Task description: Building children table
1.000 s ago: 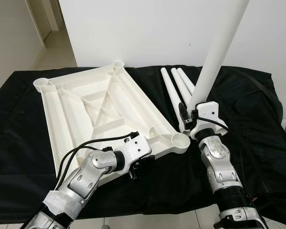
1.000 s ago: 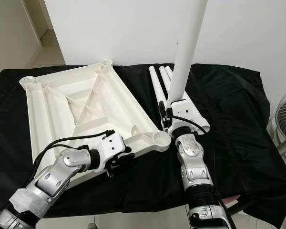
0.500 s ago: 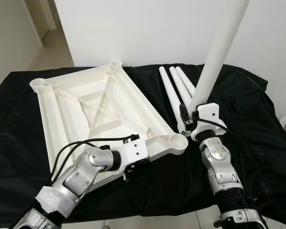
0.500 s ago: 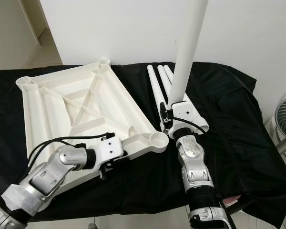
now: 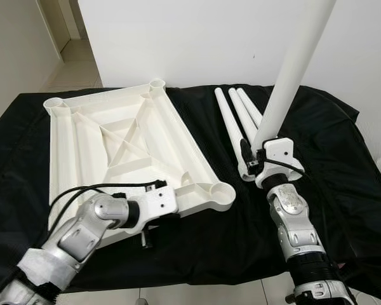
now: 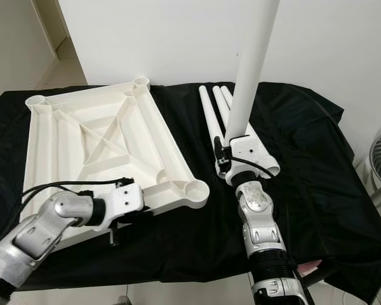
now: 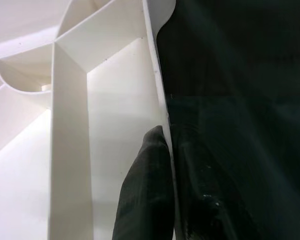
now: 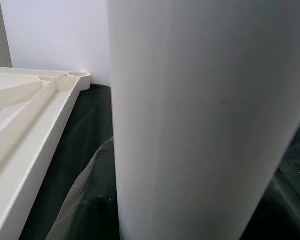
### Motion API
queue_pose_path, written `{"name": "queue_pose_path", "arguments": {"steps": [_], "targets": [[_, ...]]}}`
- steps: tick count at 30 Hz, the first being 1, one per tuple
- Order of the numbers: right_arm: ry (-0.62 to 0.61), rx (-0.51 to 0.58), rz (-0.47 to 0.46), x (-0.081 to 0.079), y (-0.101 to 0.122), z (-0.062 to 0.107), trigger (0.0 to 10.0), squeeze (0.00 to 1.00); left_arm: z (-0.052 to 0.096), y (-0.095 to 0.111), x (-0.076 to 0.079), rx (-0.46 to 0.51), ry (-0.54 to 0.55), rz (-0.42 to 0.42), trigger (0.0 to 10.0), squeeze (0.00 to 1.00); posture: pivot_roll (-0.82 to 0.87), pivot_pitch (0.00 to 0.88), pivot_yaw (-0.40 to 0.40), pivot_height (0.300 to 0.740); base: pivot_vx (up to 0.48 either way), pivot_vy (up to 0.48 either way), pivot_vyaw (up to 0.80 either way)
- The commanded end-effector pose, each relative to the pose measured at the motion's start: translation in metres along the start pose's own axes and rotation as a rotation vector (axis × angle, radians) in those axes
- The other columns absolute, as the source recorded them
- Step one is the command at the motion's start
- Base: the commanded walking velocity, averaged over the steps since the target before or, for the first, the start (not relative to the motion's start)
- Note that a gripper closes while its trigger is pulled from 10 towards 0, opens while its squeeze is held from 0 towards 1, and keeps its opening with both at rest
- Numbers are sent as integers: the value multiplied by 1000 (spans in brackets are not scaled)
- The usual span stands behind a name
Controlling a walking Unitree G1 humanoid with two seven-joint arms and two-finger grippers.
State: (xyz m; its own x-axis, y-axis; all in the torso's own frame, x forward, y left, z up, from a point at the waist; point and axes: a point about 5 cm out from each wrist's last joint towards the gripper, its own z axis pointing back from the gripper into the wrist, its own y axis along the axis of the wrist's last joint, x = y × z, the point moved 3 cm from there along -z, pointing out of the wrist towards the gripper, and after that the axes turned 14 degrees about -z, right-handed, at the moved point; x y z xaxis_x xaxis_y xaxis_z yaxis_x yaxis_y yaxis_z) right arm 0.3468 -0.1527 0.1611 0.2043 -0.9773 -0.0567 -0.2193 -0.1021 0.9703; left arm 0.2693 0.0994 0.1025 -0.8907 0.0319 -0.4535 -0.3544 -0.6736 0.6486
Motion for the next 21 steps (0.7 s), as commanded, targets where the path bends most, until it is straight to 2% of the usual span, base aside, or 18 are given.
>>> {"name": "queue_pose_path", "arguments": {"steps": [1, 3, 4, 9, 10, 11, 15, 17, 18, 19, 20, 21], "targets": [[29, -1, -12, -5, 1, 0, 10000, 0, 11, -22, 7, -104, -22, 8, 2863, 0, 36, 25, 35, 740, 0, 0, 0], [36, -2, -16, -6, 1, 0, 10000, 0, 12, -21, 9, -102, -29, 4, 2863, 0, 36, 25, 35, 740, 0, 0, 0], [50, -8, -19, -8, 0, 0, 10000, 0, 11, -21, 8, -100, -13, -1, 10000, 0, 40, 26, 31, 740, 0, 0, 0], [99, -21, -34, -19, -1, -3, 10000, 0, 5, -15, 0, -73, 28, 1, 10000, 0, 41, 23, 20, 740, 0, 0, 0], [117, -24, -36, -22, 0, -4, 10000, 0, 6, -12, -2, -57, 33, 2, 10000, 404, 43, 24, 14, 740, 0, 0, 0], [149, -32, -40, -26, 1, -4, 10000, 0, 9, -8, -3, -18, 21, 25, 10000, 1000, 41, 23, 10, 740, 0, 0, 0], [159, -37, -42, -28, 1, -5, 10000, 0, 11, -6, -4, -6, 14, 33, 10000, 1000, 41, 23, 7, 740, 0, 0, 0], [187, -46, -51, -32, 4, -5, 10000, 0, 17, 4, -10, 61, 27, 31, 10000, 1000, 36, 20, -5, 740, 0, 0, 0], [187, -46, -51, -32, 4, -5, 10000, 0, 17, 4, -10, 61, 27, 31, 10000, 1000, 36, 20, -5, 740, 0, 0, 0], [190, -47, -54, -32, 4, -5, 10000, 0, 19, 7, -12, 87, 36, 33, 10000, 573, 35, 19, -9, 740, 0, 0, 0], [191, -48, -58, -32, 5, -5, 10000, 0, 20, 10, -14, 103, 45, 32, 10000, 0, 34, 19, -10, 740, 0, 0, 0], [191, -48, -58, -32, 5, -5, 10000, 0, 20, 10, -14, 103, 45, 32, 10000, 0, 34, 19, -10, 740, 0, 0, 0]]}}
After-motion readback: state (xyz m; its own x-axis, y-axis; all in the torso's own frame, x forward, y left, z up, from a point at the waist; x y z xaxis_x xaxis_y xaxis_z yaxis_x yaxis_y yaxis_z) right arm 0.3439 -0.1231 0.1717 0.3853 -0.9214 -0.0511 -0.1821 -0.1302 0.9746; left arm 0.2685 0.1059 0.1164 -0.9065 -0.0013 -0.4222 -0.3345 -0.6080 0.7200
